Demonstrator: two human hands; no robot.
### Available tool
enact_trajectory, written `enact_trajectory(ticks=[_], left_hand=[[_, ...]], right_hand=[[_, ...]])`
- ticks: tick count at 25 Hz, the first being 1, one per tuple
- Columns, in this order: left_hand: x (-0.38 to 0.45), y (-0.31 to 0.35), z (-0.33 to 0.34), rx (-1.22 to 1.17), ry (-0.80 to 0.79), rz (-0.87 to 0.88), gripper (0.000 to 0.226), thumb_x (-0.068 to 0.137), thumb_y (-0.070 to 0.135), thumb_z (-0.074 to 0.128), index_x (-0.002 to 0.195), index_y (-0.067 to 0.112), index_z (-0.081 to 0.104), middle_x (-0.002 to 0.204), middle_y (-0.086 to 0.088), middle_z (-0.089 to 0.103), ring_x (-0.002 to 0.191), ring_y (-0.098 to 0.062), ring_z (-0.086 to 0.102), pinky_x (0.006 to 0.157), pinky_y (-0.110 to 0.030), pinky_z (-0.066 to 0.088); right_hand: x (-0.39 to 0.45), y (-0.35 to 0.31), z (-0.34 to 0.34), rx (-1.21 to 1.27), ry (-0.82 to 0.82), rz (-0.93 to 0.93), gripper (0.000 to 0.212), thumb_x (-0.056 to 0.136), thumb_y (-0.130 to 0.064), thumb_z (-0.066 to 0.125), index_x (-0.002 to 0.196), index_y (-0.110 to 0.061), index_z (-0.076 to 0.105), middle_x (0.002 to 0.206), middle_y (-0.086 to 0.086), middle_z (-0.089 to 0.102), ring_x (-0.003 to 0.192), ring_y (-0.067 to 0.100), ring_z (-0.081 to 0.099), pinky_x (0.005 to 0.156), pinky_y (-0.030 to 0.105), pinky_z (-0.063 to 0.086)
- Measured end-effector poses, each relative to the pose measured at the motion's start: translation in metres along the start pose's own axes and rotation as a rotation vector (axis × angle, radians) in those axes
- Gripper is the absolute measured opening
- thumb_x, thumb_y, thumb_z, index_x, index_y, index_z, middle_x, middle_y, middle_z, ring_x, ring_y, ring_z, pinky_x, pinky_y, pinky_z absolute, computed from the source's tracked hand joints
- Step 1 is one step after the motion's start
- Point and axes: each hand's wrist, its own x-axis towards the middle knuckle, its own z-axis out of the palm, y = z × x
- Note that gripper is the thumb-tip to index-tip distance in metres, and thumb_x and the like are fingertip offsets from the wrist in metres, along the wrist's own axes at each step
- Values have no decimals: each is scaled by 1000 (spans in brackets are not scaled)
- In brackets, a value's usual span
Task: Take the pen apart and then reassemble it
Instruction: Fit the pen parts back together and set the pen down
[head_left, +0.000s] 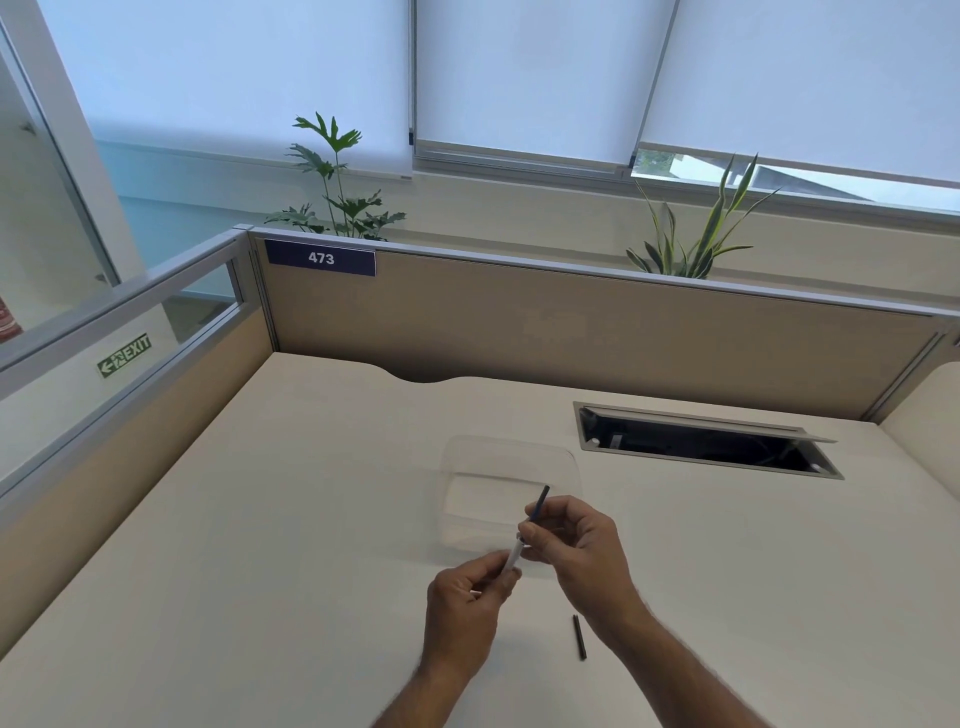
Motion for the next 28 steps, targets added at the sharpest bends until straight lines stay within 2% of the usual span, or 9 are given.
enact_trajectory(ticks=[4,8,11,13,17,19,21,24,28], left_hand=[[1,5,-1,30,-25,43,47,89,13,70,81,59,70,83,15,78,79,-16,72,76,-35,61],[2,7,-1,18,-37,77,32,89,21,68,91,53,73,86,15,78,82,-19,72,77,-42,60],[4,3,-2,22,-29,75,32,90,12,68,95,43,76,88,12,78,83,-20,72,78,-46,60],[6,-1,-2,17,-15,46,34,90,7,67,94,40,77,86,10,78,82,-19,72,78,-45,60],[7,-2,-2,-8,18,0,36,91,3,64,90,38,74,80,9,77,77,-11,71,75,-29,58],[7,-2,-3,-16,23,-9,34,92,4,62,90,35,75,78,9,77,74,-8,70,72,-25,56],[9,-5,-4,-8,19,-23,33,93,4,61,90,35,75,78,9,76,73,-8,68,72,-27,57],[10,-11,-3,25,10,-49,33,92,5,62,88,35,75,75,9,74,66,-7,62,68,-31,54],[11,-12,-1,62,-2,-56,32,89,6,65,86,36,76,73,12,75,67,-3,63,71,-33,54]], right_hand=[[-2,3,0,-127,-40,22,9,81,-10,77,85,-18,76,82,5,77,81,20,73,76,46,62],[-5,4,-4,-154,-94,74,20,77,-22,83,95,-22,76,91,1,77,87,15,73,75,41,63],[-9,6,-10,-140,-85,110,31,74,-24,85,103,-24,74,93,1,76,86,16,73,70,33,62],[-11,10,-16,-160,-44,144,27,75,-19,85,99,-22,74,89,3,76,82,16,72,65,32,61],[-10,33,-36,-590,74,247,13,70,-29,82,73,-24,71,71,-3,73,66,10,68,66,35,61],[-12,44,-46,-812,6,386,20,66,-37,80,67,-23,66,68,-6,71,62,7,65,66,30,59],[-16,48,-52,-879,-73,544,29,62,-43,80,66,-20,63,64,-4,71,50,9,64,56,25,55],[-21,54,-53,-941,-153,646,31,57,-40,81,68,-16,65,59,-4,69,40,10,61,43,19,49],[-21,63,-54,-848,-157,676,22,54,-21,77,64,-1,73,60,10,75,43,20,68,53,34,63]])
